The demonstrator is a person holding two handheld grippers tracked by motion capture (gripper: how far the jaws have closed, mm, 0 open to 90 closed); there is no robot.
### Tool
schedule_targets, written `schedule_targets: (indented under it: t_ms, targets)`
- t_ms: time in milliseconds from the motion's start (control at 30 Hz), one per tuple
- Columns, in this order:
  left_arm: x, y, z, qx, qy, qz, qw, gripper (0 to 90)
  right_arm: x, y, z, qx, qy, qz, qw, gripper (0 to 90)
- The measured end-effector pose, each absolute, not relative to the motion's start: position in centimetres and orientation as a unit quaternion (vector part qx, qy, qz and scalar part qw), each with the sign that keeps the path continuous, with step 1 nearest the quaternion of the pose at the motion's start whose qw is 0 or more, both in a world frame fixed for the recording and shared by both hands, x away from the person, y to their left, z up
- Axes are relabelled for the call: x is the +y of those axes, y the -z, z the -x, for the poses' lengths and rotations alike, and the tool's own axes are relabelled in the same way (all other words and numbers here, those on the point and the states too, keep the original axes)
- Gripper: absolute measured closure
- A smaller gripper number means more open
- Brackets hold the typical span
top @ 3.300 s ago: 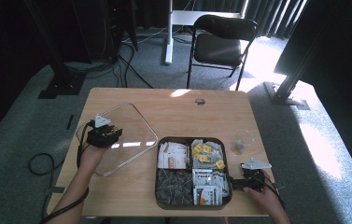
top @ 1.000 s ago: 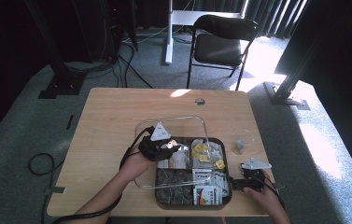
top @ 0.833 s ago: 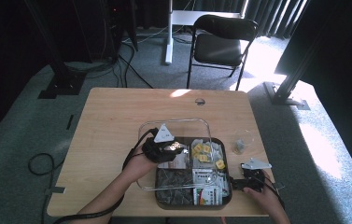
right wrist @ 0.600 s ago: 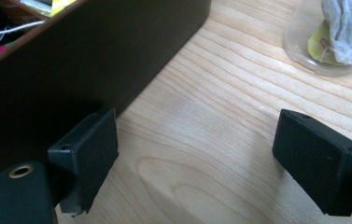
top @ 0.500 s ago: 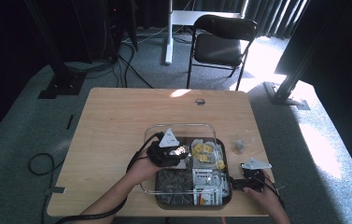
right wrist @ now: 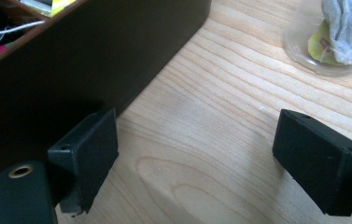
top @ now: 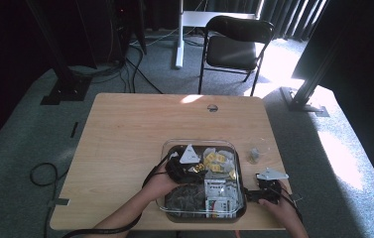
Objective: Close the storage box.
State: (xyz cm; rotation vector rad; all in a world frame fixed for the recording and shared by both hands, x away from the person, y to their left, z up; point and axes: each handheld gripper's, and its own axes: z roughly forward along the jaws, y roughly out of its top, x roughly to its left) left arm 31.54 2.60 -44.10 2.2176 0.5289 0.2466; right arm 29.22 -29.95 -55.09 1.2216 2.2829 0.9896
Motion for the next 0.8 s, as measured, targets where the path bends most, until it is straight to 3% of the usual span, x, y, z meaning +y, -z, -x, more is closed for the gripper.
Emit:
schedule_targets:
  t_ms: [800]
  targets:
    - [0.5,47.0,-31.2,0.226,-0.089,-0.885,0.397,59.2,-29.9,55.1,-29.2,0.810,-0.351,-0.433,0.184,13.6]
